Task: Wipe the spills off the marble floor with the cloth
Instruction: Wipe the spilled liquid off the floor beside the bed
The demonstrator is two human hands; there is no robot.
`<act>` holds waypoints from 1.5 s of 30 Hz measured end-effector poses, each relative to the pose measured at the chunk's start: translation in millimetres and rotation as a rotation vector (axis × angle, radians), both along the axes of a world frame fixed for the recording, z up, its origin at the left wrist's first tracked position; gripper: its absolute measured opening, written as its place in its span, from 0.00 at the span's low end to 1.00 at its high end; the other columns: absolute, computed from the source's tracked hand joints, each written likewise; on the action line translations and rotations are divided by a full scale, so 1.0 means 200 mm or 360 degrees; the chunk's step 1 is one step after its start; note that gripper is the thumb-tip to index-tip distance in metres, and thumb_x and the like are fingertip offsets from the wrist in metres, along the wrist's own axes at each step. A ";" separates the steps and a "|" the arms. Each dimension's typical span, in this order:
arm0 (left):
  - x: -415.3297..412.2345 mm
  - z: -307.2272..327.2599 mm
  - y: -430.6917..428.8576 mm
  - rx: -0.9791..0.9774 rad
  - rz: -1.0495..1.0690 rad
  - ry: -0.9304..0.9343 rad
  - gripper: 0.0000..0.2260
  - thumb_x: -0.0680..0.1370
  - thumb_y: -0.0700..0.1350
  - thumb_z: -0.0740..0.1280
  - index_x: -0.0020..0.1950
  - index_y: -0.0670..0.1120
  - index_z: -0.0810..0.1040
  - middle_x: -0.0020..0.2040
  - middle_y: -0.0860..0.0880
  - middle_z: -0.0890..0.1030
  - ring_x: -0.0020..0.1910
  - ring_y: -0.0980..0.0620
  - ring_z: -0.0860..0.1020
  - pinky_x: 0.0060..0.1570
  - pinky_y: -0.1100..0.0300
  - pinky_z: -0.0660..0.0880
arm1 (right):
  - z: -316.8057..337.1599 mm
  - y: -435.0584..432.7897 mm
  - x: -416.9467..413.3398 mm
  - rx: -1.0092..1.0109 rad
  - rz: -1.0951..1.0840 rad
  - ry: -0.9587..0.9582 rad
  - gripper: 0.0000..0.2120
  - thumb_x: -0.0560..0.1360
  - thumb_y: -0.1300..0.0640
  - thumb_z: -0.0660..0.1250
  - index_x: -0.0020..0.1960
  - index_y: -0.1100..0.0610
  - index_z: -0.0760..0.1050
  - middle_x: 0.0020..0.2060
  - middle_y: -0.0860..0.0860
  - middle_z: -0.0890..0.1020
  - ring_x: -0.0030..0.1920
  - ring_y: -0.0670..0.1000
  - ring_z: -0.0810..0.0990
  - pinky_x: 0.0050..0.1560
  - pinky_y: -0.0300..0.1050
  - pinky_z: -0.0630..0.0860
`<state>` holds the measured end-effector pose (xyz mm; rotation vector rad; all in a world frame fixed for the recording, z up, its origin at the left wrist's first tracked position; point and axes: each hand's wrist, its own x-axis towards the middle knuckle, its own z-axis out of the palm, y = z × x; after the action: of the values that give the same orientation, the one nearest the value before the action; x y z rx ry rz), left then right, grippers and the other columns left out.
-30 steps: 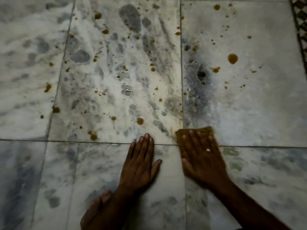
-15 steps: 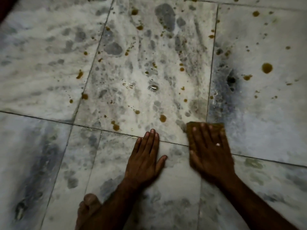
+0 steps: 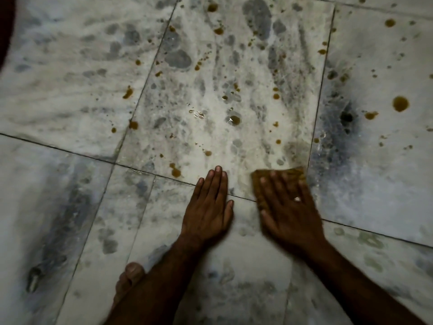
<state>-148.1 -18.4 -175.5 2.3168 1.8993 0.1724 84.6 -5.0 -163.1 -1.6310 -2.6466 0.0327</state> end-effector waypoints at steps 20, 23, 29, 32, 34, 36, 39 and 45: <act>-0.30 0.05 -0.09 -0.0103 0.0379 -0.0040 0.30 0.81 0.49 0.54 0.81 0.39 0.55 0.82 0.41 0.56 0.81 0.45 0.53 0.79 0.46 0.51 | 0.00 0.42 -0.57 -0.0138 -0.0152 0.0126 0.35 0.81 0.45 0.49 0.85 0.57 0.51 0.84 0.59 0.55 0.84 0.61 0.53 0.82 0.59 0.46; -0.37 0.04 -0.09 -0.0097 0.0514 -0.0034 0.29 0.81 0.49 0.53 0.80 0.38 0.57 0.81 0.40 0.57 0.81 0.44 0.55 0.79 0.45 0.51 | -0.03 0.31 -0.75 -0.0061 0.0152 0.0131 0.33 0.81 0.47 0.55 0.83 0.59 0.57 0.82 0.60 0.59 0.83 0.62 0.57 0.82 0.62 0.53; -0.52 0.04 -0.12 -0.0131 0.0581 -0.0001 0.30 0.81 0.49 0.52 0.80 0.38 0.56 0.81 0.39 0.56 0.81 0.43 0.54 0.79 0.46 0.51 | 0.02 0.14 -0.47 -0.0008 0.0519 -0.0022 0.30 0.83 0.46 0.53 0.83 0.53 0.58 0.83 0.56 0.60 0.83 0.59 0.58 0.80 0.63 0.59; -0.53 0.04 -0.11 -0.0171 0.0630 -0.0003 0.31 0.81 0.50 0.51 0.81 0.38 0.53 0.82 0.40 0.54 0.81 0.44 0.52 0.80 0.48 0.47 | 0.00 0.36 -0.60 -0.0076 0.0088 -0.0038 0.33 0.82 0.44 0.48 0.85 0.54 0.51 0.84 0.57 0.54 0.84 0.59 0.52 0.82 0.61 0.49; -0.53 0.04 -0.11 -0.0181 0.0652 -0.0018 0.31 0.80 0.50 0.51 0.81 0.38 0.54 0.82 0.40 0.54 0.81 0.44 0.52 0.80 0.47 0.48 | -0.02 0.44 -0.82 -0.0122 0.0064 0.0065 0.35 0.81 0.43 0.49 0.85 0.55 0.51 0.84 0.58 0.55 0.84 0.59 0.52 0.82 0.58 0.44; -0.55 0.03 -0.10 -0.0167 0.0730 -0.0031 0.31 0.80 0.50 0.52 0.80 0.37 0.55 0.82 0.39 0.55 0.81 0.43 0.53 0.79 0.46 0.49 | -0.05 0.41 -1.01 -0.0098 0.0237 0.0142 0.34 0.81 0.45 0.52 0.84 0.57 0.55 0.83 0.60 0.59 0.83 0.61 0.56 0.82 0.59 0.46; -0.62 0.03 -0.07 -0.0189 0.0784 -0.0016 0.32 0.78 0.50 0.52 0.81 0.38 0.55 0.82 0.39 0.54 0.81 0.43 0.53 0.79 0.45 0.48 | -0.04 0.22 -1.01 -0.0007 0.0537 0.0217 0.31 0.81 0.48 0.58 0.82 0.57 0.61 0.81 0.58 0.63 0.82 0.60 0.60 0.80 0.63 0.59; -0.74 0.03 -0.02 -0.0177 0.0752 -0.0030 0.35 0.76 0.51 0.52 0.82 0.40 0.49 0.83 0.42 0.49 0.82 0.46 0.47 0.80 0.48 0.44 | -0.01 0.30 -0.70 0.0010 0.0437 0.0091 0.31 0.81 0.46 0.56 0.83 0.53 0.60 0.82 0.55 0.62 0.82 0.58 0.61 0.80 0.63 0.58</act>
<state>-296.7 -22.6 -168.5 1.7569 2.3472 0.1316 -55.9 55.9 -164.3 -1.2328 -2.8004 0.0764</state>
